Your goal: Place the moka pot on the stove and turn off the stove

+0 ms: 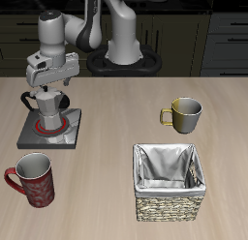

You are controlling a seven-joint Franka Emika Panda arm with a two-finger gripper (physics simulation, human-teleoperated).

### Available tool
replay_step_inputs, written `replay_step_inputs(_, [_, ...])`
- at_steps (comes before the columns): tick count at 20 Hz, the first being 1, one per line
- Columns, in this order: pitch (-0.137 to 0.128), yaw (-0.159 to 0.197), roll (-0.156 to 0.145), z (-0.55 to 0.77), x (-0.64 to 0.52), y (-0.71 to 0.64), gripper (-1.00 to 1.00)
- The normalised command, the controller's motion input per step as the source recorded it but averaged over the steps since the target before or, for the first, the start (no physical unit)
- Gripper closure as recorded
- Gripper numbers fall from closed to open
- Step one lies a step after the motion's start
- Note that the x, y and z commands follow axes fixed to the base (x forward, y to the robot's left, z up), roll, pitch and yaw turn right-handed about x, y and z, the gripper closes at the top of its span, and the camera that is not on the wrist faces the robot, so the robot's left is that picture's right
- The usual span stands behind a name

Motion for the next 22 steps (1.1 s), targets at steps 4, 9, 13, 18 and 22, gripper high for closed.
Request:
replay_step_inputs(4, [0.010, 0.010, -0.022, -0.02, -0.10, -0.16, -1.00])
replay_step_inputs(9, [-0.002, 0.000, -0.025, 0.08, -0.03, -0.16, -1.00])
replay_step_inputs(13, [-0.023, -0.001, -0.018, 0.13, 0.01, -0.09, -1.00])
replay_step_inputs(18, [-0.012, 0.008, -0.001, 0.09, 0.12, -0.05, -1.00])
replay_step_inputs(22, [0.009, 0.013, 0.020, 0.01, 0.09, 0.04, -1.00])
